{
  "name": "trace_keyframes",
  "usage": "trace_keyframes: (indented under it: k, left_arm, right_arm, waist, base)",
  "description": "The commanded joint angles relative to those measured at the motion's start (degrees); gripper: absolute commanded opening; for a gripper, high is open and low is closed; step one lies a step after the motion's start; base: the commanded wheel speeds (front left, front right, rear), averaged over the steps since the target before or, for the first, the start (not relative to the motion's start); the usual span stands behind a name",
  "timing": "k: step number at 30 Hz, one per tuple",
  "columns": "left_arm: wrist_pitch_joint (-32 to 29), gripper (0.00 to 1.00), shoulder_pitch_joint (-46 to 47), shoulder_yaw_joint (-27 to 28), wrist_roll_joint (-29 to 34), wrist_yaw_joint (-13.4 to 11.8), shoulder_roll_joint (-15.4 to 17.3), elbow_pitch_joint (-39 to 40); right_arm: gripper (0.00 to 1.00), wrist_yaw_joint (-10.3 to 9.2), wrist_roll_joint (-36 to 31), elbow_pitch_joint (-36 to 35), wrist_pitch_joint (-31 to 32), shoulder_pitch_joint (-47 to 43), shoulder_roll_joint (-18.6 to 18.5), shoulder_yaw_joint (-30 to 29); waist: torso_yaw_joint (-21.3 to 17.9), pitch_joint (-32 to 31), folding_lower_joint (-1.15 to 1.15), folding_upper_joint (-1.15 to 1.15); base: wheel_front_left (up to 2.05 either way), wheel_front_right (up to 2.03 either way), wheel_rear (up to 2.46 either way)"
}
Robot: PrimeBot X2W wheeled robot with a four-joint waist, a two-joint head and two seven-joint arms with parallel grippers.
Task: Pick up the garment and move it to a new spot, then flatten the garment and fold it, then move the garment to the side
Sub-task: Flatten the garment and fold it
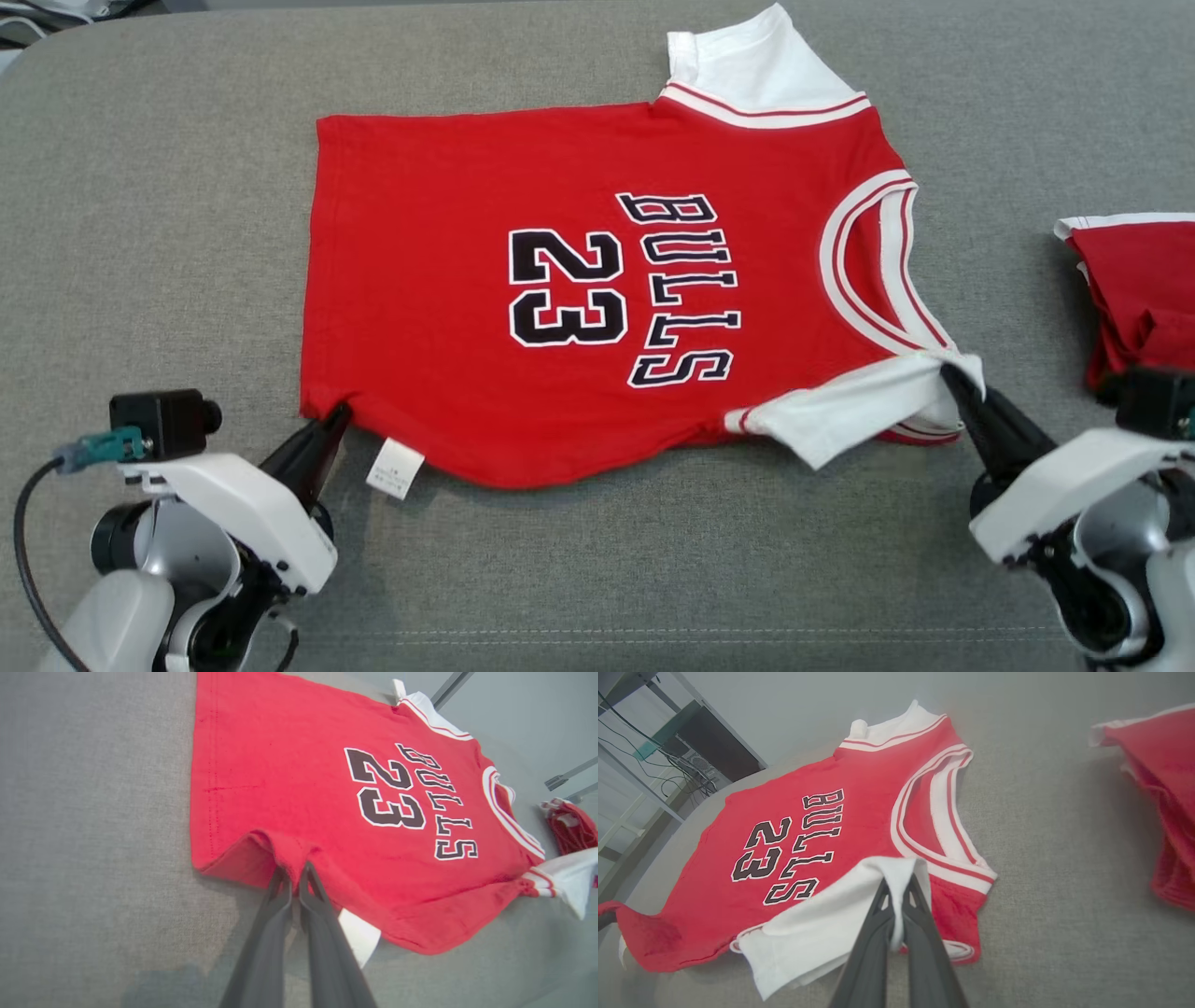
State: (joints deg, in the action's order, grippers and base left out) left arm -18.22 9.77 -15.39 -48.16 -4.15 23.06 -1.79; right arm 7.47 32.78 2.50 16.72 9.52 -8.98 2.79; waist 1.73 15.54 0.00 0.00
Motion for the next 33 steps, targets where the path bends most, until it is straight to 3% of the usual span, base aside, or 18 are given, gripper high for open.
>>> trace_keyframes:
  k: [1,10,17,18,19,20,21,22,29,33]
  left_arm:
    - [-0.29,0.00,3.29,2.74,-0.28,0.31,1.45,0.78]
    - [0.45,0.00,14.17,3.05,-2.14,3.42,-0.72,-9.41]
    - [2.26,0.00,19.01,2.32,-2.26,5.74,-2.49,-18.57]
    - [2.45,0.00,19.43,2.11,-2.20,6.11,-2.66,-19.58]
    - [2.81,0.00,19.87,2.12,-2.47,6.59,-3.02,-20.41]
    - [3.48,0.12,20.29,2.17,-2.45,6.87,-3.27,-21.20]
    - [4.19,0.74,20.65,2.09,-2.18,7.07,-3.41,-21.99]
    - [4.99,1.00,20.94,2.09,-2.02,7.32,-3.59,-22.68]
    - [14.22,1.00,21.12,3.09,0.49,7.67,-4.28,-25.10]
    - [19.76,1.00,19.12,2.92,3.82,5.59,-4.11,-24.93]
  right_arm:
    - [0.00,0.02,0.70,-0.70,0.42,2.26,-1.28,1.11]
    - [0.00,0.02,6.85,14.17,2.66,19.05,-3.71,4.31]
    - [0.00,0.02,11.09,23.55,1.05,26.67,-4.16,7.07]
    - [0.38,0.02,12.02,24.45,0.29,27.37,-4.09,7.21]
    - [0.97,0.02,13.08,24.96,-0.51,27.99,-4.03,7.57]
    - [1.00,0.02,14.03,25.53,-1.28,28.42,-4.09,7.92]
    - [1.00,0.02,14.53,25.91,-2.05,28.77,-4.41,8.62]
    - [1.00,0.02,14.92,26.21,-3.19,28.98,-4.75,9.17]
    - [1.00,0.02,17.17,27.16,-10.39,28.34,-6.63,12.69]
    - [1.00,0.02,14.92,25.10,-18.02,25.72,-8.41,13.73]
  waist:
    - [0.41,0.51,0.00,0.00]
    - [0.88,2.94,0.00,0.00]
    - [1.22,3.97,0.00,0.00]
    - [1.30,4.02,0.00,0.00]
    - [1.38,4.12,0.00,0.00]
    - [1.45,4.14,0.00,0.00]
    - [1.52,4.13,0.00,0.00]
    - [1.57,4.12,0.00,0.00]
    - [1.35,3.81,0.00,0.00]
    - [1.25,3.28,0.00,0.00]
  base:
    - [0.00,0.00,0.00]
    - [0.00,0.00,0.00]
    - [0.00,0.00,0.00]
    - [0.00,0.00,0.00]
    - [0.00,0.00,0.00]
    - [0.00,0.00,0.00]
    - [0.00,0.00,0.00]
    - [0.00,0.00,0.00]
    - [0.00,0.00,0.00]
    - [0.00,0.00,0.00]
